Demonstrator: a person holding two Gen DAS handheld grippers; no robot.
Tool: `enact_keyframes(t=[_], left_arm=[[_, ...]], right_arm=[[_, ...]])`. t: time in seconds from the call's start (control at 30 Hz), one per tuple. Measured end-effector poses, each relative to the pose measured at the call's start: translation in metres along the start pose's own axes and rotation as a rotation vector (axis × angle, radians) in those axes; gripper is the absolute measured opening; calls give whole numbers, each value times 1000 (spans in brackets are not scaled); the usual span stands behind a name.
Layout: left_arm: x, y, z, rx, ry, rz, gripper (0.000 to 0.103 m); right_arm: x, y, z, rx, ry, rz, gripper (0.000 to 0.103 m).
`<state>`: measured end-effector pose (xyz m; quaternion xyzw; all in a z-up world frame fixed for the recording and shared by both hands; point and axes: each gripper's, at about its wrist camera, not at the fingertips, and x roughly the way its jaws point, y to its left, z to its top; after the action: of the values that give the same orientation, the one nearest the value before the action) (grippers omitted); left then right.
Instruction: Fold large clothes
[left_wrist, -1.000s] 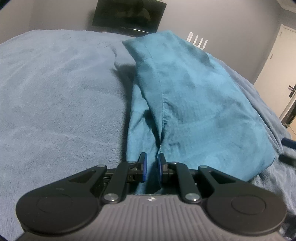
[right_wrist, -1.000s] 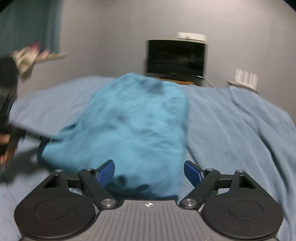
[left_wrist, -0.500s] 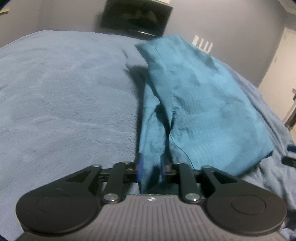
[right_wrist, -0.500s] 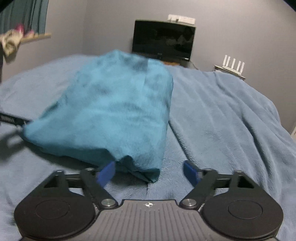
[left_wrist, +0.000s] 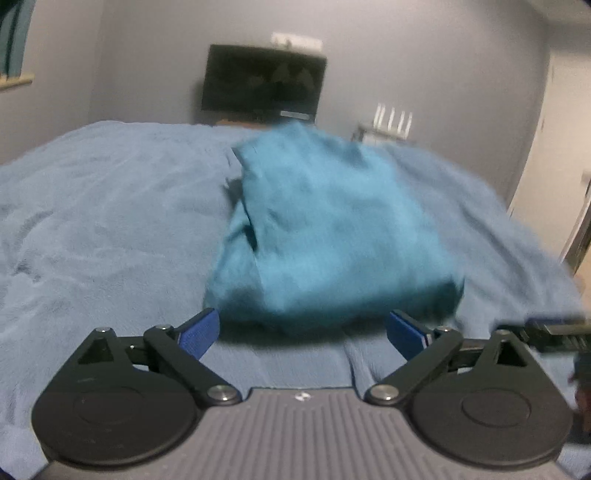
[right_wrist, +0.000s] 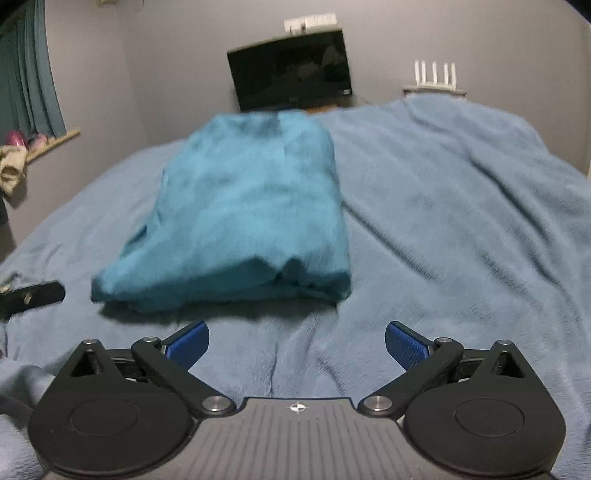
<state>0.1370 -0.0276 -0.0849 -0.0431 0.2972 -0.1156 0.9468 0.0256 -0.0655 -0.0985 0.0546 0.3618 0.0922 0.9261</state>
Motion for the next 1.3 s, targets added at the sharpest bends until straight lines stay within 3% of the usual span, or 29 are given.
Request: enact_keyframes(t=[0.13,0.3,0.43,0.8,1.3], left_arm=[[18,-26,-11,124,60,63,98],[40,-13,-17,67,159,136,98],[40,-3,-18,37,158,141,98],[34,-17,-20,123,113,173,98],[33,-16,-20,131,110,174,98]], right_arm=[[29,10,-8,-56,5,-69,103],[48,19,-15,-113,65,-132,103],[42,21,-17,-109,51,-127,103],[29,20,-16,-100,18,-110,103],[34,24,-18,-117,33,-115,103]])
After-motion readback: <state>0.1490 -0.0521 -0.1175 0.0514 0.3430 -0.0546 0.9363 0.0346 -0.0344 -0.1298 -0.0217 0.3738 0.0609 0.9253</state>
